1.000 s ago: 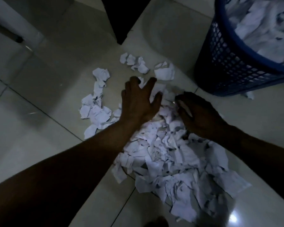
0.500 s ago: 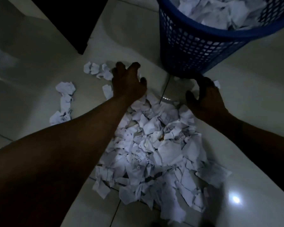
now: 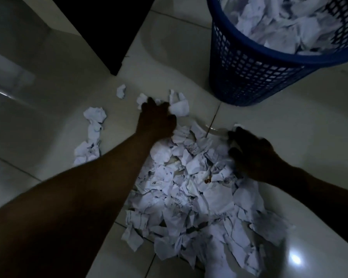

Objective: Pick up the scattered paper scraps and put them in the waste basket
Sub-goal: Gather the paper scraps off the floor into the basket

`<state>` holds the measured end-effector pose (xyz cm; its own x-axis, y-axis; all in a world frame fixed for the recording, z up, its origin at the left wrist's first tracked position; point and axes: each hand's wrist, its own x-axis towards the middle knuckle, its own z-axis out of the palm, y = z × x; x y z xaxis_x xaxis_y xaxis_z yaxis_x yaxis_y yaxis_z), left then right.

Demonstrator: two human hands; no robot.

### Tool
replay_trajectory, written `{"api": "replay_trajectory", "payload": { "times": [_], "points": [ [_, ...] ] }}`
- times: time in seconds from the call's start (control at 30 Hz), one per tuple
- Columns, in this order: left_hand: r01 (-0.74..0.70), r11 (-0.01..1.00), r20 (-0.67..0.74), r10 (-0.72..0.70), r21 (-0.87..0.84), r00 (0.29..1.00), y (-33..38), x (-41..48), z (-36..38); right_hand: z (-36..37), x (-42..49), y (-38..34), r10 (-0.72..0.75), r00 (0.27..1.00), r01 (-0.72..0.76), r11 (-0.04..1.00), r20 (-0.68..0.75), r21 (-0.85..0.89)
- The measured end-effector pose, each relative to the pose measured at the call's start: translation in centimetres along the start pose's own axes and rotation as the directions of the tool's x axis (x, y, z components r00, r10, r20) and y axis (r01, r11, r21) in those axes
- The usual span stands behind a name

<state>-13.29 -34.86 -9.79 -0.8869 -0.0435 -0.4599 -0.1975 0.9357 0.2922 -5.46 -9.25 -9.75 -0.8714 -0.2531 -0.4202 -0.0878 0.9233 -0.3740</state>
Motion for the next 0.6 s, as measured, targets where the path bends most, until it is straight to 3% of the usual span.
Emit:
{"api": "replay_trajectory", "payload": {
  "times": [0.07,0.17,0.23,0.3,0.4,0.53,0.6],
  "points": [
    [-0.11,0.994,-0.014,0.11,-0.023,0.994,0.5,-2.7,1.2,0.1,-0.4,-1.6,-0.125,0.992,0.127,0.989,-0.034,0.075],
    [-0.203,0.976,-0.172,0.187,-0.076,0.967,1.0,-5.6,1.6,-0.3,0.2,-2.8,-0.085,0.983,0.115,0.976,-0.161,0.186],
    [-0.148,0.988,-0.29,0.127,-0.051,0.949,0.4,-5.0,0.9,-0.3,0.9,-3.4,-0.001,0.979,0.036,0.985,-0.204,0.168],
    [-0.026,0.996,-0.334,-0.004,-0.086,0.943,-1.2,-3.0,-0.2,-0.2,1.5,-3.8,0.122,0.99,-0.104,0.97,-0.07,0.219],
    [0.094,0.981,-0.23,-0.132,-0.167,0.964,-3.1,-0.1,-2.3,0.3,2.1,-4.0,0.173,0.975,-0.198,0.96,0.138,0.198],
    [0.165,0.965,-0.003,-0.169,-0.202,0.986,-2.1,2.4,-3.4,0.5,2.0,-4.0,0.156,0.98,-0.179,0.963,0.124,0.201],
    [0.153,0.972,0.046,-0.147,-0.179,0.988,-0.7,2.4,-3.0,0.1,2.0,-3.9,0.158,0.979,-0.181,0.964,0.128,0.194]
  ]
}}
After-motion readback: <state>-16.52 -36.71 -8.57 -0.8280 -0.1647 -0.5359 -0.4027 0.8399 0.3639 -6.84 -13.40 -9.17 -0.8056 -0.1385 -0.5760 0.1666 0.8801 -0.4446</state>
